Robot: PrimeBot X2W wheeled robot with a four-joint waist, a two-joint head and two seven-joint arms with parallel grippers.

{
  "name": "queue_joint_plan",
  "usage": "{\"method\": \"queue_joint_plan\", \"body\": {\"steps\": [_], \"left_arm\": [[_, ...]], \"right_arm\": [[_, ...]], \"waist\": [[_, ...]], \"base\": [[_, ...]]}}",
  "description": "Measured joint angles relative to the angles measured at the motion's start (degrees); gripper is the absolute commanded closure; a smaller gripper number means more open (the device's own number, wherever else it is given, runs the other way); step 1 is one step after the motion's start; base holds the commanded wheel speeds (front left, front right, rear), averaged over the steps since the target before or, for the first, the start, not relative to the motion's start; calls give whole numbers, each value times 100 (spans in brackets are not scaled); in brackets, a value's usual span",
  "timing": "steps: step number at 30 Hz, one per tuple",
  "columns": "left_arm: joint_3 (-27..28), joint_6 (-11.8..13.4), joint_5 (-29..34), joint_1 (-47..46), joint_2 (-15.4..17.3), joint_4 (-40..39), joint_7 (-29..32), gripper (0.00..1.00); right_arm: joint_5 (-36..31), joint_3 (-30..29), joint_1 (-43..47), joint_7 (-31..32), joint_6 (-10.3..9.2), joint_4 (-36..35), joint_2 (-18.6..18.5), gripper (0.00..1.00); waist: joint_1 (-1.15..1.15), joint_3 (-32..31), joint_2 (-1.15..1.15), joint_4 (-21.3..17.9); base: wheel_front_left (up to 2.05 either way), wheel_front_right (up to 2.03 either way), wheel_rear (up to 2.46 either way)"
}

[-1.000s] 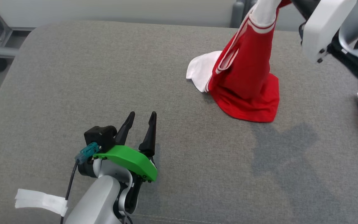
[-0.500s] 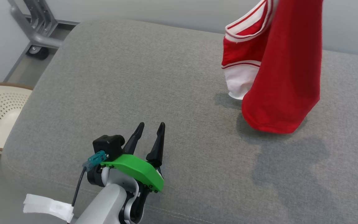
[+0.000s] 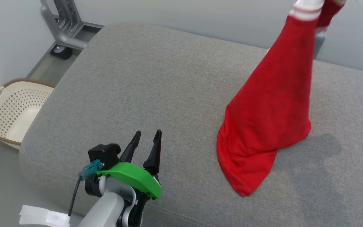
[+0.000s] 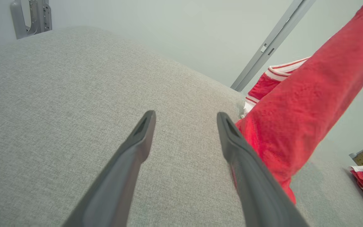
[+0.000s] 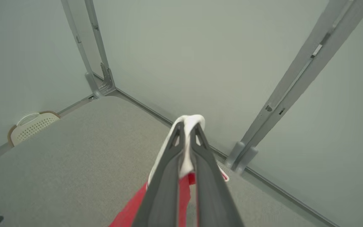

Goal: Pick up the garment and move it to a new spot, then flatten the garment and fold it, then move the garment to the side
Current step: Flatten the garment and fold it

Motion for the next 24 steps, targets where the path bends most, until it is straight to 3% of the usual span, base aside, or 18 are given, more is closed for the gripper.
{"method": "queue_joint_plan", "body": {"steps": [8,18,24], "left_arm": [[35,8,44,43,7,-27,0,0],[33,11,133,42,14,-186,0,0],[41,15,216,29,46,-249,1,0]], "right_arm": [[474,-211,1295,283,60,-344,-204,100],[689,-923,3305,533,-160,-561,-1190,100],[686,-1337,4338,21,-398,-555,-1217,100]], "waist": [[0,-3,0,-407],[0,245,0,-1006],[0,468,0,-1307]], "base": [[0,0,0],[0,0,0],[0,0,0]]}}
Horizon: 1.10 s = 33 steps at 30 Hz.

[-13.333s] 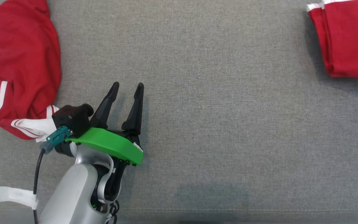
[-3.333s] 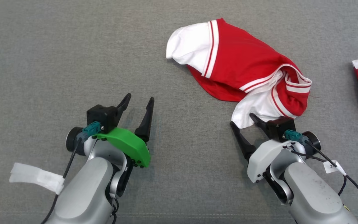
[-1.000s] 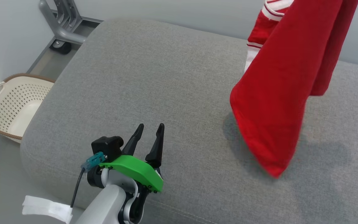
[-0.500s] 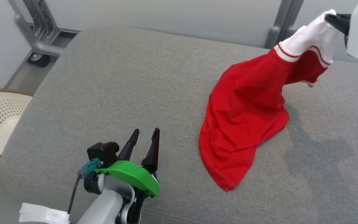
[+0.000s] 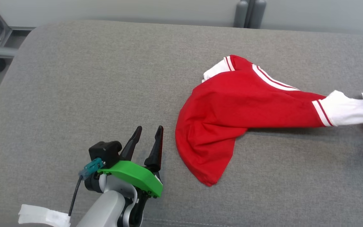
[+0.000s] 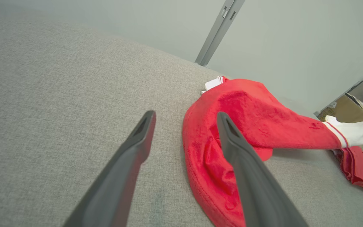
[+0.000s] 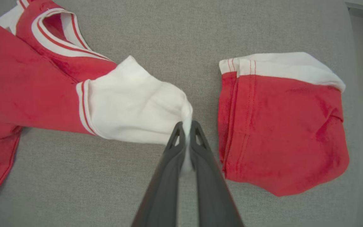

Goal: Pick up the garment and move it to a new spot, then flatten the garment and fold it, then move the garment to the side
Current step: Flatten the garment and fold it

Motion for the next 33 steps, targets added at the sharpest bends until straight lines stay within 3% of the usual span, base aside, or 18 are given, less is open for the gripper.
{"method": "queue_joint_plan", "body": {"steps": [6,10,23,24,25,26,27,33], "left_arm": [[-42,0,155,-157,23,-70,68,0],[-110,1,248,-354,118,-171,197,0],[-221,46,437,-697,166,-215,541,0],[-230,46,446,-736,166,-214,555,0],[-240,46,472,-777,169,-211,565,0],[-244,46,483,-821,169,-212,584,0],[-241,46,485,-858,174,-215,609,0],[-325,42,511,-1107,220,-211,832,0]], "right_arm": [[-109,-126,1024,-727,-41,65,133,100],[-515,-42,1413,-1388,-33,98,174,100],[-1246,422,1586,-3199,67,288,542,100],[-1304,442,1586,-3282,63,337,546,76],[-1402,469,1586,-3382,62,364,543,60],[-1472,489,1585,-3482,52,378,545,4],[-1494,493,1581,-3565,12,396,557,0],[-1501,511,1549,-3896,1,474,639,0]], "waist": [[0,200,0,-275],[0,341,0,-434],[0,769,0,-884],[0,790,0,-917],[0,807,0,-948],[0,822,0,-978],[0,834,0,-1007],[0,879,0,-1154]], "base": [[0,0,0],[0,0,0],[0,0,0],[0,0,0],[0,0,0],[0,0,0],[0,0,0],[0,0,0]]}}
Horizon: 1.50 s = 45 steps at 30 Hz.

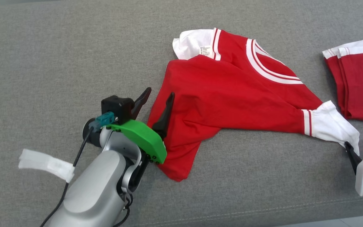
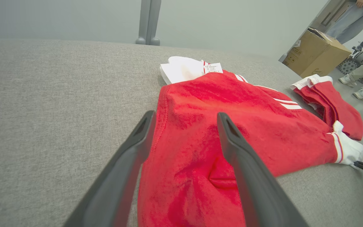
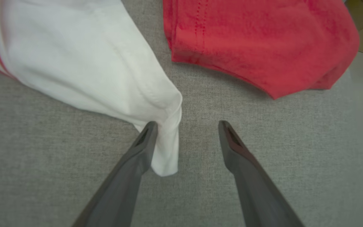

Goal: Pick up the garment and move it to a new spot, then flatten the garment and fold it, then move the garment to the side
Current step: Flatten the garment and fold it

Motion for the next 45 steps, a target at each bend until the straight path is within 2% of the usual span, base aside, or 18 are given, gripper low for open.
{"method": "queue_joint_plan", "body": {"steps": [6,14,19,26,27,28,29,30,39,40,41,42,45], "left_arm": [[-16,-107,-73,-642,-1,232,630,0],[152,-124,-439,-1078,145,977,1493,0],[259,-203,-602,-1298,163,1303,1705,0],[333,-412,-1011,-1313,-91,1532,1855,0],[332,-413,-1009,-1343,-100,1564,1855,10],[342,-432,-1001,-1380,-92,1601,1851,37],[354,-455,-1000,-1412,-85,1636,1846,83],[353,-476,-981,-1465,-80,1668,1779,100],[333,-606,-887,-1752,-159,1780,1585,98],[327,-605,-884,-1753,-162,1856,1571,71],[327,-605,-884,-1753,-164,1909,1571,59],[328,-605,-886,-1753,-174,1946,1571,2],[341,-605,-886,-1753,-191,2022,1537,0]], "right_arm": [[-27,127,-158,-319,3,10,218,0],[-55,436,-442,-669,79,5,606,0],[-65,470,-478,-853,79,148,773,0],[-64,407,-467,-1039,62,454,820,0],[-64,393,-466,-1056,62,487,816,0],[-64,388,-466,-1083,62,520,812,0],[-64,385,-466,-1106,62,546,815,0],[-62,368,-466,-1156,60,593,818,0],[-3,215,-432,-1333,9,822,789,0],[-3,221,-433,-1349,9,829,789,0],[-3,225,-437,-1351,11,832,789,0],[-3,232,-444,-1357,18,832,789,0],[-7,277,-485,-1382,57,835,789,0]], "waist": [[0,74,0,-161],[0,205,0,-464],[0,286,0,-688],[0,322,0,-908],[0,317,0,-915],[0,314,0,-917],[0,310,0,-918],[0,302,0,-914],[0,224,0,-698],[0,216,0,-666],[0,209,0,-637],[0,204,0,-609],[0,211,0,-553]], "base": [[0,0,0],[0,0,0],[0,0,0],[0,0,0],[0,0,0],[0,0,0],[0,0,0],[0,0,0],[0,0,0],[0,0,0],[0,0,0],[0,0,0],[0,0,0]]}}
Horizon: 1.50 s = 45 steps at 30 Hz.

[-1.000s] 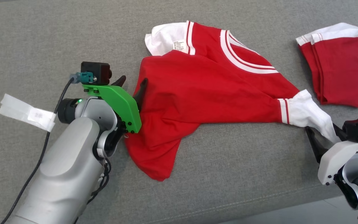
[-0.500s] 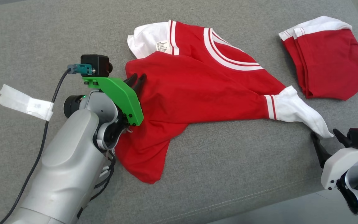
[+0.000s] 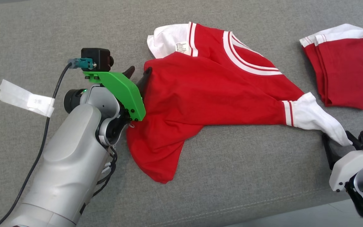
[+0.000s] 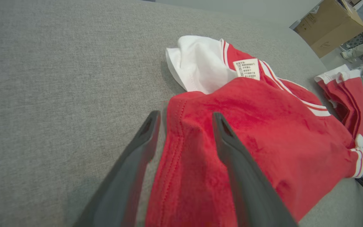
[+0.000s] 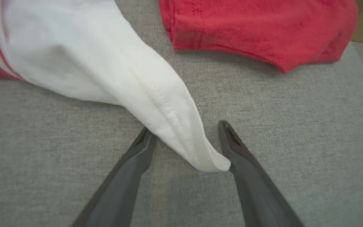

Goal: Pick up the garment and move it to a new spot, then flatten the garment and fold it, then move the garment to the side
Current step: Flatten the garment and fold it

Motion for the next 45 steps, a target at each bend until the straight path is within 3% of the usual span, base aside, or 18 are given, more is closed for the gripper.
{"method": "queue_joint_plan", "body": {"steps": [19,20,21,23,24,31,38,45], "left_arm": [[-46,-158,-99,-197,-49,553,-29,0],[-53,-160,-99,-197,-51,586,-52,8],[-59,-170,-99,-198,-51,602,-52,36],[-108,-230,-96,-214,-56,645,-99,72],[-142,-261,-86,-225,-60,668,-121,100],[-143,-353,149,-449,-71,660,-673,100],[40,-468,305,-1089,-84,-14,-1448,100],[-140,-588,565,-920,-77,-616,-2008,100]], "right_arm": [[-16,186,-342,-176,140,213,99,0],[-16,183,-344,-186,140,229,99,0],[-16,182,-344,-198,140,244,99,0],[-16,169,-344,-235,140,276,98,0],[-16,165,-344,-253,140,293,98,0],[-8,91,-333,-321,107,456,91,0],[32,-33,-237,-424,93,594,20,0],[46,-99,-166,-495,45,731,-51,0]], "waist": [[0,250,0,-301],[0,259,0,-320],[0,267,0,-337],[0,280,0,-357],[0,282,0,-362],[0,219,0,-295],[0,116,0,-21],[0,-36,0,295]], "base": [[0,0,0],[0,0,0],[0,0,0],[0,0,0],[0,0,0],[0,0,0],[0,0,0],[0,0,0]]}}
